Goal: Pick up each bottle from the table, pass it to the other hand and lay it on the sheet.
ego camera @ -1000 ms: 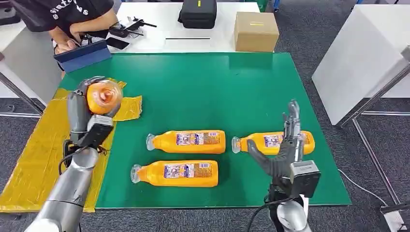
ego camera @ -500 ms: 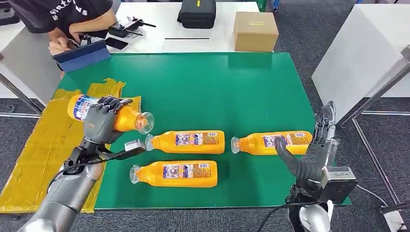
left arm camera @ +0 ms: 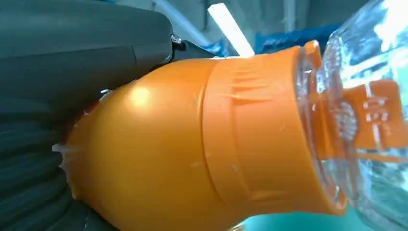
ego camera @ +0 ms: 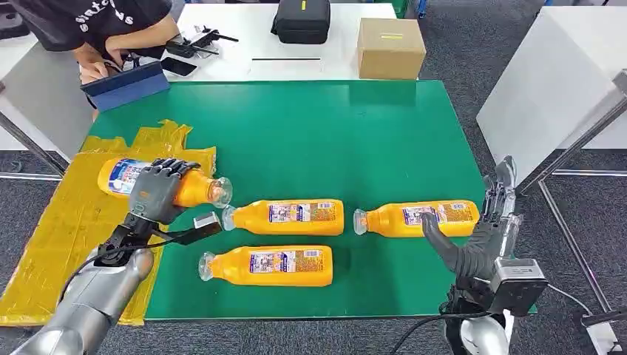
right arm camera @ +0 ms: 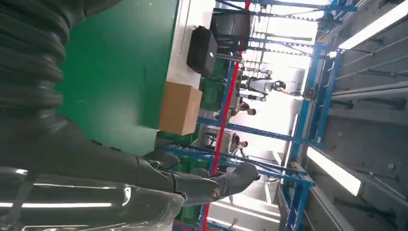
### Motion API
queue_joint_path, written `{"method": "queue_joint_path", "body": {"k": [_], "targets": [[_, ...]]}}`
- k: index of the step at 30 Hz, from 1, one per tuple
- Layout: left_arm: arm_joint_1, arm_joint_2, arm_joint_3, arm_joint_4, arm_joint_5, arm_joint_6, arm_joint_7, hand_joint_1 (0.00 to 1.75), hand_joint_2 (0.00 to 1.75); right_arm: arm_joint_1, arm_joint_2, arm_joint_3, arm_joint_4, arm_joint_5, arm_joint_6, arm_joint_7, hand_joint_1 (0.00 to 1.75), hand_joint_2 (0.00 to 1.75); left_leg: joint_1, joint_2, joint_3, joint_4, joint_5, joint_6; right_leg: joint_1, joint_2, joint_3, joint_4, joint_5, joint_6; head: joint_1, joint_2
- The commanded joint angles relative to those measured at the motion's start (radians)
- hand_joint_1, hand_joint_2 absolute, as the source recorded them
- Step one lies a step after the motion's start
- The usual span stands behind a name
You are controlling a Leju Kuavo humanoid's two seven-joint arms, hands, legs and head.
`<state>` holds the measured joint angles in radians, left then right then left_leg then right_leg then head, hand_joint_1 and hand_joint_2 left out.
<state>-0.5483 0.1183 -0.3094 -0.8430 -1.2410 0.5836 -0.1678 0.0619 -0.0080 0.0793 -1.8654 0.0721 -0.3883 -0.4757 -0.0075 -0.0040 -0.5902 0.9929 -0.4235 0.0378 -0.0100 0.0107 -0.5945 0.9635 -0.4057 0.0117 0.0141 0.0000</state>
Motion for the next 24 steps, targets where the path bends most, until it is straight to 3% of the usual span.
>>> {"method": "queue_joint_path", "body": {"k": [1, 16, 24], "targets": [[-0.1, -0.004, -0.009, 0.229, -0.039, -0.027, 0.096, 1.75, 1.75, 0.012, 0.038, -0.025, 0.017, 0.03, 0.006, 0.011, 0.0, 1.75, 0.0, 0.0, 0.003, -0.001, -0.001, -0.002, 0.0, -0.001, 0.003, -0.001, -0.001, -0.001, 0.0, 0.0], [-0.084, -0.007, 0.009, 0.217, -0.066, -0.072, 0.152, 1.75, 1.75, 0.032, 0.037, -0.028, 0.015, 0.043, 0.016, 0.019, 0.0, 1.75, 0.001, -0.001, 0.004, 0.0, -0.002, -0.003, 0.001, -0.002, 0.005, 0.0, -0.002, -0.001, 0.0, 0.0], [-0.063, -0.006, 0.031, 0.196, -0.057, -0.093, 0.124, 1.75, 1.75, 0.046, 0.038, -0.025, 0.013, 0.048, 0.024, 0.019, 0.0, 1.75, 0.0, 0.0, 0.002, 0.0, -0.001, -0.002, 0.0, -0.001, 0.003, -0.001, -0.001, -0.001, 0.0, 0.0]]}}
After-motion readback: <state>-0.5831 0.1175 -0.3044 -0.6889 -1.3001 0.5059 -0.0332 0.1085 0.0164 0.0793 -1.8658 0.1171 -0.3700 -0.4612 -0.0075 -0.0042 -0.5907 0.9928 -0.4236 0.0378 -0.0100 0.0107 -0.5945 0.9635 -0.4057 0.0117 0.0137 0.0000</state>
